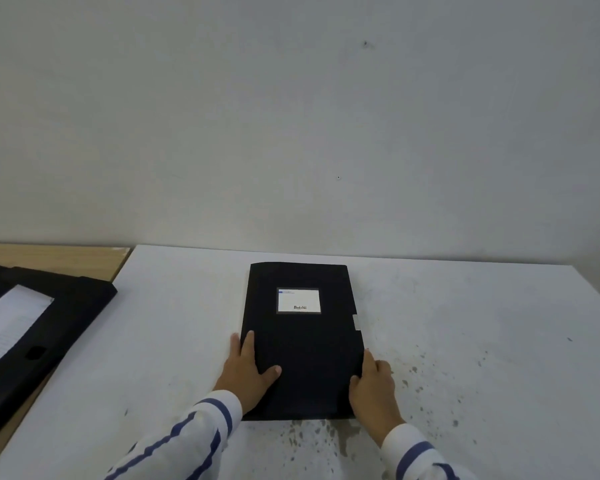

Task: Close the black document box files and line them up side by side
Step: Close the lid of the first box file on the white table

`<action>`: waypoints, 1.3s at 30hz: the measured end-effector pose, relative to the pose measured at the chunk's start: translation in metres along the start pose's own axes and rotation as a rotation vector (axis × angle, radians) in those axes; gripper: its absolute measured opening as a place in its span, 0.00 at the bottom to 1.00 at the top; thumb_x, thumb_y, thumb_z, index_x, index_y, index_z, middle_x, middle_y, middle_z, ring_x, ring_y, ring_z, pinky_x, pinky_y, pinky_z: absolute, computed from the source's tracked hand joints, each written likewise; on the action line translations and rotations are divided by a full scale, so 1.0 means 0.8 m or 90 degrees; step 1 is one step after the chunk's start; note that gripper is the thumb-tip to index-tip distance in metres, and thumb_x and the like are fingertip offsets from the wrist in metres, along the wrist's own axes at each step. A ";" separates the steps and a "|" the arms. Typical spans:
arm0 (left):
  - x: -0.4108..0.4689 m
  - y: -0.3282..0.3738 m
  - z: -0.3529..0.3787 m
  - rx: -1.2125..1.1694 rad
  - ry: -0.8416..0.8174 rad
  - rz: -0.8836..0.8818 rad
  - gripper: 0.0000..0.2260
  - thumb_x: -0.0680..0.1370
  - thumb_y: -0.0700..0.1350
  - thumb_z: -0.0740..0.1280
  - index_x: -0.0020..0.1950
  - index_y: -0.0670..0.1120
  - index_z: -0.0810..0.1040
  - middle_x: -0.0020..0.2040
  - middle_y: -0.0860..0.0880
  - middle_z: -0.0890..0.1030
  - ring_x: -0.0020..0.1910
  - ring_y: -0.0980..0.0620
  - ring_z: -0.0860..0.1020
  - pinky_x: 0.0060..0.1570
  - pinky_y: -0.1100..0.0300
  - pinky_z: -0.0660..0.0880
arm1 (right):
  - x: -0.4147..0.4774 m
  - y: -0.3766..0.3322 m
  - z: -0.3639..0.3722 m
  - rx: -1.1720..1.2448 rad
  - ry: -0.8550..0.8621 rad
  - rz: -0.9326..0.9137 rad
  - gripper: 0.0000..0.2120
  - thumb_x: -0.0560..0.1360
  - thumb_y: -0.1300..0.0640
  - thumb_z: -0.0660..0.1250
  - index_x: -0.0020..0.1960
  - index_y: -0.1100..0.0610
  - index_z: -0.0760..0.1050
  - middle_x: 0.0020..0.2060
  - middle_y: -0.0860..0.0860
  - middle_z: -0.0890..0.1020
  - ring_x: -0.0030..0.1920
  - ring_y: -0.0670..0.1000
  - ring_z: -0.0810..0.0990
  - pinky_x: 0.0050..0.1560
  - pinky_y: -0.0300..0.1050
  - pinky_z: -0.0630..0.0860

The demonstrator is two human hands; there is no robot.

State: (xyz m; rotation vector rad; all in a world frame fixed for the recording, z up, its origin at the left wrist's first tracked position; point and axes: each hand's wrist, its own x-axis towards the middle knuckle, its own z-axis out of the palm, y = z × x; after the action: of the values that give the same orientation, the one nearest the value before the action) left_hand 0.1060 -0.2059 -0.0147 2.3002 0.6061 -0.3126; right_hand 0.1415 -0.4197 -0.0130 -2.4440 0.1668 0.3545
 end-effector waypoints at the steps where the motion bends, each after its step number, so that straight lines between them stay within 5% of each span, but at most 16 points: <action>1: -0.001 -0.001 0.002 -0.039 0.003 -0.017 0.42 0.74 0.58 0.67 0.78 0.50 0.44 0.79 0.45 0.51 0.75 0.43 0.60 0.72 0.47 0.64 | -0.001 0.002 0.004 0.003 -0.008 0.001 0.25 0.80 0.56 0.56 0.74 0.54 0.53 0.66 0.56 0.67 0.63 0.56 0.70 0.66 0.50 0.72; 5: 0.002 0.002 0.007 -0.083 0.028 -0.030 0.43 0.73 0.56 0.69 0.78 0.49 0.45 0.75 0.45 0.61 0.71 0.44 0.66 0.68 0.47 0.69 | -0.001 0.005 0.013 0.016 -0.032 -0.005 0.27 0.80 0.55 0.54 0.76 0.55 0.48 0.71 0.55 0.64 0.68 0.56 0.67 0.70 0.51 0.68; 19: 0.054 0.062 0.009 -0.100 0.014 -0.042 0.42 0.74 0.55 0.68 0.78 0.48 0.44 0.75 0.43 0.61 0.71 0.42 0.65 0.69 0.47 0.67 | 0.063 0.001 -0.026 0.080 -0.041 -0.024 0.27 0.80 0.57 0.57 0.75 0.55 0.52 0.72 0.54 0.65 0.70 0.57 0.67 0.69 0.52 0.68; 29: 0.065 0.059 -0.010 -0.038 -0.008 -0.025 0.38 0.75 0.56 0.66 0.78 0.48 0.49 0.74 0.44 0.63 0.71 0.43 0.66 0.69 0.46 0.67 | 0.076 -0.002 -0.028 -0.019 -0.036 -0.034 0.27 0.79 0.54 0.58 0.75 0.55 0.53 0.75 0.56 0.57 0.73 0.60 0.59 0.72 0.55 0.63; 34: 0.046 0.031 -0.034 -0.027 -0.005 -0.025 0.34 0.76 0.55 0.64 0.77 0.46 0.53 0.76 0.43 0.60 0.74 0.43 0.62 0.72 0.49 0.62 | 0.050 -0.033 -0.019 -0.151 0.037 -0.132 0.25 0.78 0.49 0.61 0.73 0.51 0.59 0.76 0.55 0.55 0.75 0.59 0.54 0.74 0.53 0.56; 39: 0.016 -0.012 -0.067 -0.021 0.005 -0.036 0.31 0.77 0.54 0.62 0.77 0.48 0.55 0.77 0.44 0.60 0.74 0.44 0.61 0.72 0.50 0.61 | 0.010 -0.092 0.019 -0.164 -0.036 -0.241 0.24 0.77 0.50 0.61 0.72 0.50 0.62 0.76 0.53 0.54 0.76 0.56 0.50 0.76 0.54 0.52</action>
State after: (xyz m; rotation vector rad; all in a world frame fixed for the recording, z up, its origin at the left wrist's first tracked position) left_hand 0.1148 -0.1582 0.0125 2.2568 0.6771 -0.3189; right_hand 0.1614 -0.3530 0.0172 -2.6405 -0.3850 0.2879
